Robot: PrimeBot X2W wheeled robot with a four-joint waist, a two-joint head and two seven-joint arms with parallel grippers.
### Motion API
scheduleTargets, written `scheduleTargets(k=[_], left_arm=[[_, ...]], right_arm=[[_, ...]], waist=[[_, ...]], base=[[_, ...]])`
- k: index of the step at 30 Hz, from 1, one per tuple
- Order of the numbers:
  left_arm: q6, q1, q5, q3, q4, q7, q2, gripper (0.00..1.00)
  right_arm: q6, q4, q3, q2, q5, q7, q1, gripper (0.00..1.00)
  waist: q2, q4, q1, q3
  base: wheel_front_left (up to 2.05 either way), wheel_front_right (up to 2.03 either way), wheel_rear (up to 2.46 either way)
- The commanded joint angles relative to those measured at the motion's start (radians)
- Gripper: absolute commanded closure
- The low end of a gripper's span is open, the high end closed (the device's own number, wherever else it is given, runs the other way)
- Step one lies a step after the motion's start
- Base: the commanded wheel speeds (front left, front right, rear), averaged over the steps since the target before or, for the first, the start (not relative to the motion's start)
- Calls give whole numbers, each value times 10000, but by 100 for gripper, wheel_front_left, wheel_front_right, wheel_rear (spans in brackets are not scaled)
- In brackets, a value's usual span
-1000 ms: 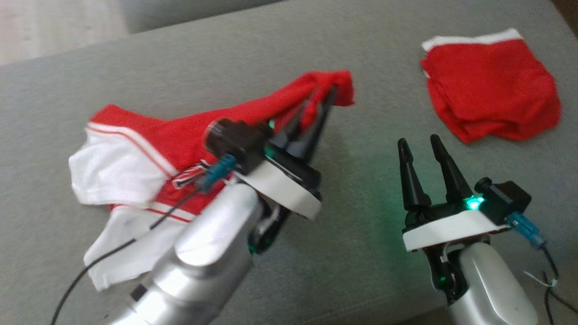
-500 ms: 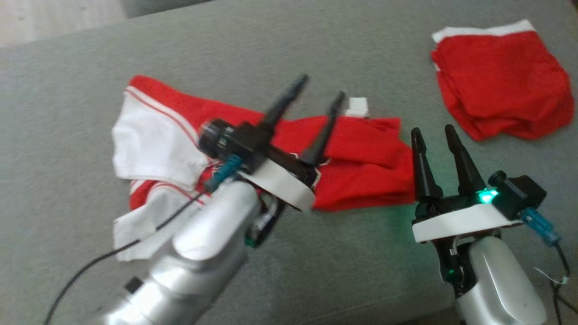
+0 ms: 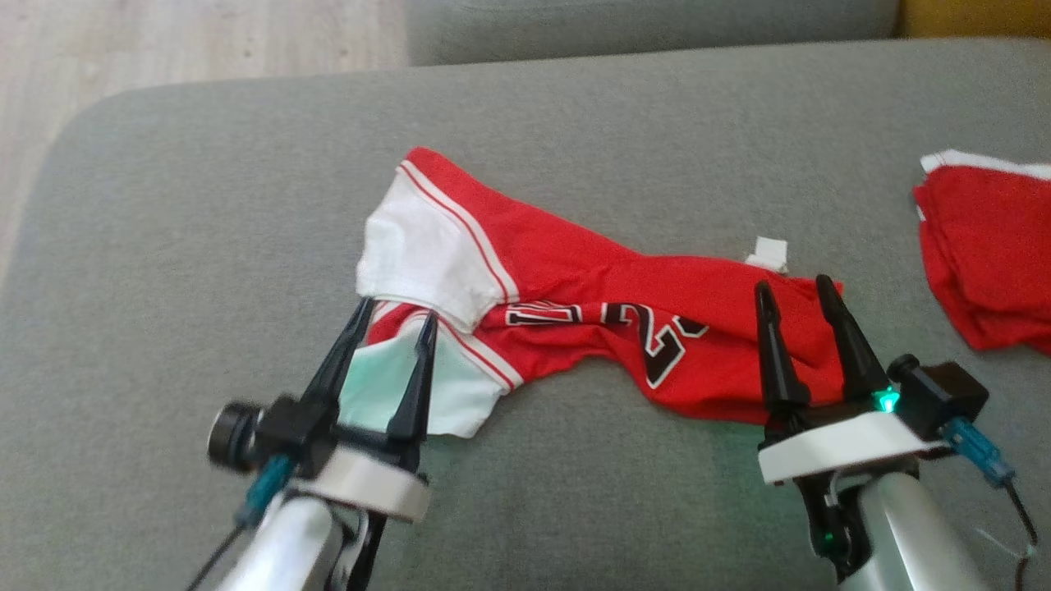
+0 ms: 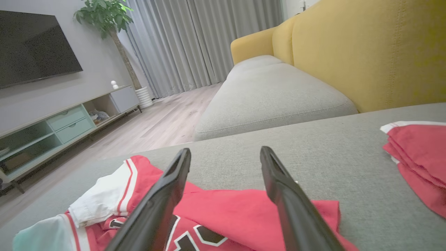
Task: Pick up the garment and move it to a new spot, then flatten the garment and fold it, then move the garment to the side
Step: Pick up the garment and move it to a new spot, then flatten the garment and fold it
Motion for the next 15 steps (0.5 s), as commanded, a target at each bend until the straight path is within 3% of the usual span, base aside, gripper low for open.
scheduleTargets(k=[1, 7, 15], left_arm=[[91, 47, 176, 675, -594, -50, 136, 0], [-84, 1066, 588, 1370, -950, -50, -290, 0], [-514, 669, 1603, 1379, -575, -50, -280, 0]], right_arm=[[-7, -282, 134, -18, -59, -108, -79, 0], [-7, -272, 158, -18, -35, -108, 49, 0], [-7, -271, 262, -18, -8, -108, -86, 0]], waist=[[0, 283, 2, -234], [0, 240, 2, -189], [0, -88, 2, 132]], base=[[0, 0, 0], [0, 0, 0], [0, 0, 0]])
